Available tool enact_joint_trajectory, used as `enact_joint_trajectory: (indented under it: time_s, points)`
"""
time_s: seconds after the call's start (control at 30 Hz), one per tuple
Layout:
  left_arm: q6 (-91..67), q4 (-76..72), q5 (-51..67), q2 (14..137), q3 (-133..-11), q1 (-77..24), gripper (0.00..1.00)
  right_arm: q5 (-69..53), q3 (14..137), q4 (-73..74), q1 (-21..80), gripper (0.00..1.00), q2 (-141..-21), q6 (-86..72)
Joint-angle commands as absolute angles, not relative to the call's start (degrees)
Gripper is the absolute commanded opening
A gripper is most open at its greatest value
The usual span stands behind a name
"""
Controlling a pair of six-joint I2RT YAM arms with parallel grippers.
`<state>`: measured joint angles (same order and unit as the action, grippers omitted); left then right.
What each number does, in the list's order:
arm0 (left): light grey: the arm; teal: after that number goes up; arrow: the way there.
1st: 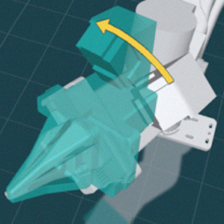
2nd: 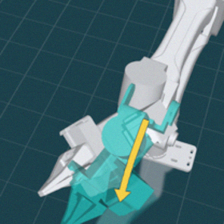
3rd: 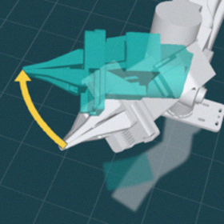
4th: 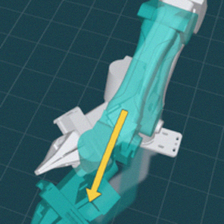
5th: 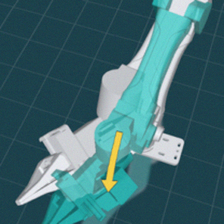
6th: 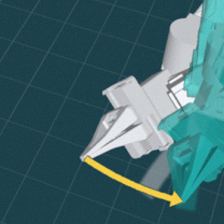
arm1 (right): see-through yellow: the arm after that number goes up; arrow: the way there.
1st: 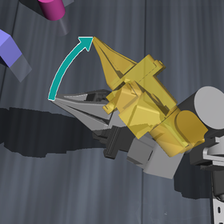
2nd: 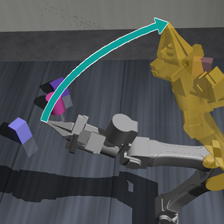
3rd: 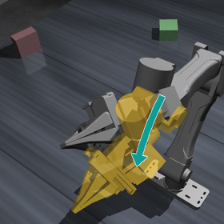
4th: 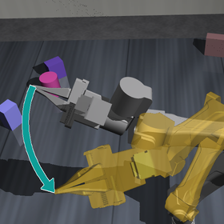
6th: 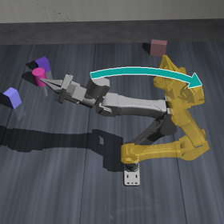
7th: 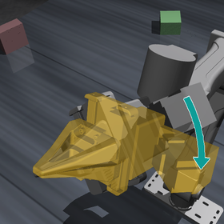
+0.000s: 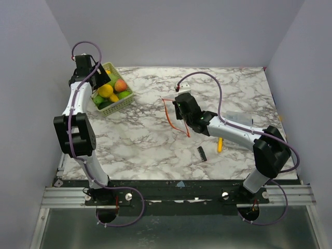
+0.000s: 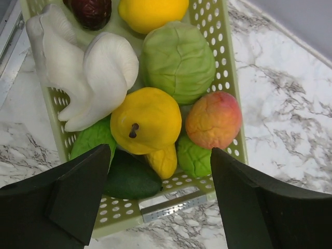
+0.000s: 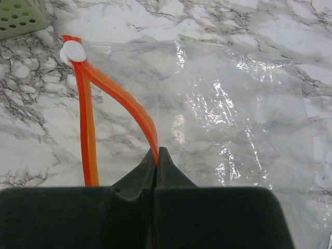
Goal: Place the food in the zip-top bag and seal the zipper
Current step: Pick up the fake fruit from the bin.
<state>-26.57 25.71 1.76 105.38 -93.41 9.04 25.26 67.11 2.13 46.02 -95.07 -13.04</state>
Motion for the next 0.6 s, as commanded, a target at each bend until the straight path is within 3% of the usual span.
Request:
enact_joint_trajectory:
  time_s: [0.0,0.13,0.4,0.57]
  points:
    - [-22.8,29.6,-2.9,109.5,-97.6,9.1,0.79,23.6,66.4,0.5,46.0,0.01,-96.1,-13.3]
    - [-21.6,30.7,-5.2,112.4,-100.4,9.3,0.77,23.9,66.5,0.5,46.0,0.01,-96.4,-12.9]
    - [-19.8,32.9,-2.3,116.8,-105.5,9.4,0.57,23.5,66.7,0.5,46.0,0.01,-97.3,-12.9]
    - [-20.7,32.9,-1.5,117.1,-104.2,9.3,0.53,23.6,66.8,0.5,46.0,0.01,-97.3,-12.8]
